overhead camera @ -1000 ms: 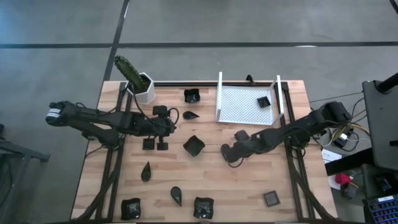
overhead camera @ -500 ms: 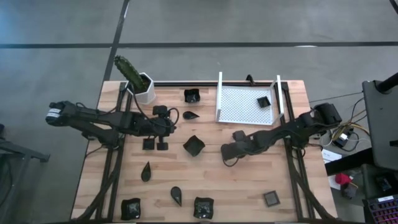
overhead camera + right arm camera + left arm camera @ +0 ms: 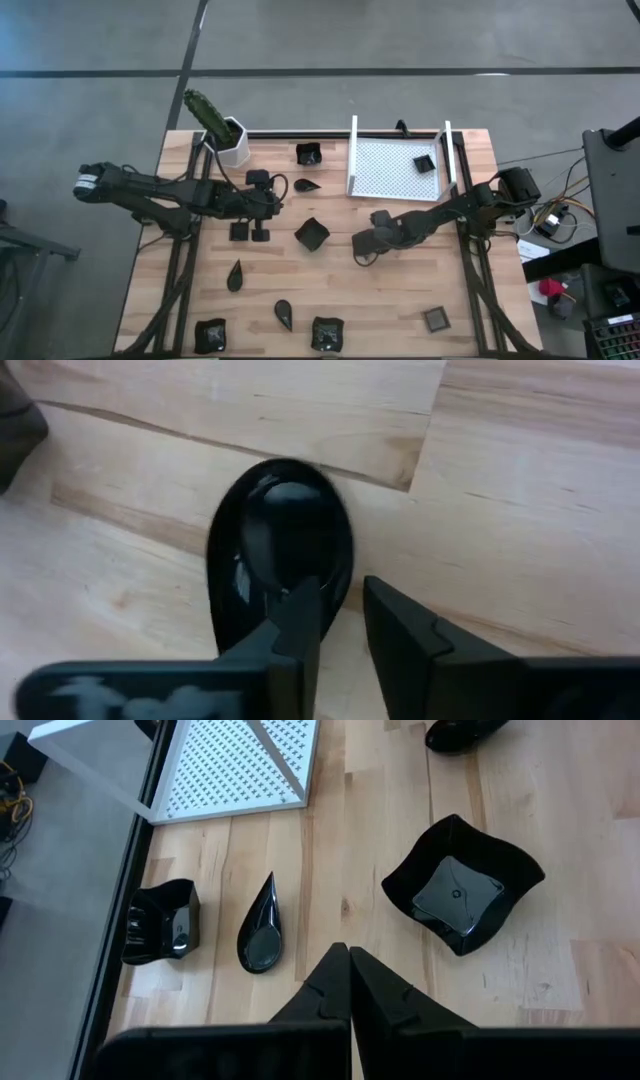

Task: Pick & Place Mini shaped plates
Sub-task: Put the black drop shaped plate on the shelf, then put the black distorted square plate on the shelf

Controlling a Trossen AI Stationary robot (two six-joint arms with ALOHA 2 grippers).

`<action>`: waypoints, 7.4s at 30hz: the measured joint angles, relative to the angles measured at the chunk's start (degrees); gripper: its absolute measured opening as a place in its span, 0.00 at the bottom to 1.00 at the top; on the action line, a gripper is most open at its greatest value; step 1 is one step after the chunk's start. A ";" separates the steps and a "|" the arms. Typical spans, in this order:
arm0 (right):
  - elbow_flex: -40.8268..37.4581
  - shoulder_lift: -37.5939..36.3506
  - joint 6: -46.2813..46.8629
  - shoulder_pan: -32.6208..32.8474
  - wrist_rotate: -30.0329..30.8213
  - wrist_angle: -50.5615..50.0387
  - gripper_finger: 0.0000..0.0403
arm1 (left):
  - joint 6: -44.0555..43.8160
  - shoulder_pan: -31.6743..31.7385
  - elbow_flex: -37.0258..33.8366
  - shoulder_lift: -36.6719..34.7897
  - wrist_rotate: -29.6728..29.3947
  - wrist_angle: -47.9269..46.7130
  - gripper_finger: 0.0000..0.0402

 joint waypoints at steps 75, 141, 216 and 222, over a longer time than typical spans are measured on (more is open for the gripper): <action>1.81 -3.36 -28.53 -49.68 10.60 -10.84 0.02 | 0.34 0.01 0.00 0.00 -0.04 0.07 0.00; 1.81 -33.45 -46.79 -12.55 12.10 -8.76 0.02 | -23.73 0.01 0.02 12.70 5.72 7.50 0.23; 1.79 -33.39 -64.62 -5.79 11.16 0.76 0.02 | -18.80 4.24 14.98 27.98 4.72 20.37 0.00; 1.79 -33.39 -67.55 -5.53 11.19 1.13 0.03 | -15.10 4.96 18.06 27.98 -0.92 20.33 0.00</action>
